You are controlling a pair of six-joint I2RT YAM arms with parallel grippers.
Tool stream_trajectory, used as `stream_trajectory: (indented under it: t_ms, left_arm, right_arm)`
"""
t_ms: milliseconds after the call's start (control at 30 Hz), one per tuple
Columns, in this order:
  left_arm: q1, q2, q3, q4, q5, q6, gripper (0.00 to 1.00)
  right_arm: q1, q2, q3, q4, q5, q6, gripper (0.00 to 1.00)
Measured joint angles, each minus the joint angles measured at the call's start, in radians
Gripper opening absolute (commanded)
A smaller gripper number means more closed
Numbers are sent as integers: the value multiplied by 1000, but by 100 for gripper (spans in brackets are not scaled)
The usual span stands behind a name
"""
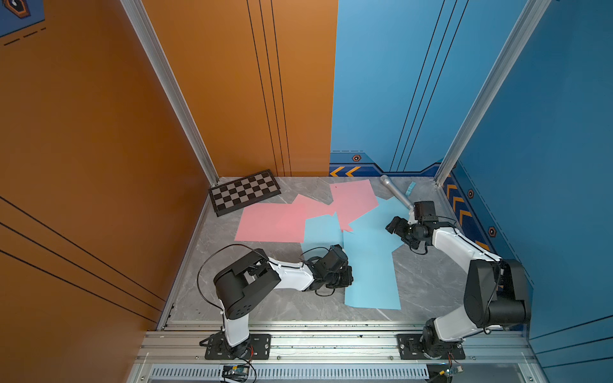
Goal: Sort the scattered colored papers by color
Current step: Place the colored paper at the center of the board.
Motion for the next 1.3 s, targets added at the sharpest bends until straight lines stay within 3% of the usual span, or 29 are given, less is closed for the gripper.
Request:
stream_trajectory:
  t_ms: [267, 400, 600, 633, 1000, 1167, 1300]
  left_arm:
    - [-16, -36, -36, -1, -11, -22, 2]
    - [-19, -42, -38, 12, -14, -24, 42]
    - [-25, -89, -43, -5, -26, -18, 67]
    - [-25, -99, -43, -18, -27, -11, 100]
    - [-56, -249, 111, -442, -172, 133, 98]
    - [16, -248, 248, -541, -220, 291, 98]
    - [95, -144, 439, -552, -222, 465, 98]
  right_arm:
    - [-6, 18, 0, 13, 0, 9, 88]
    - [-20, 19, 0, 19, 0, 18, 88]
    - [-42, 18, -4, 37, -1, 25, 89]
    - [-45, 19, -6, 39, -1, 26, 89]
    - [-79, 18, -49, 65, -17, 47, 89]
    - [-106, 18, -91, 93, -35, 66, 89]
    - [-126, 18, -122, 115, -51, 81, 89]
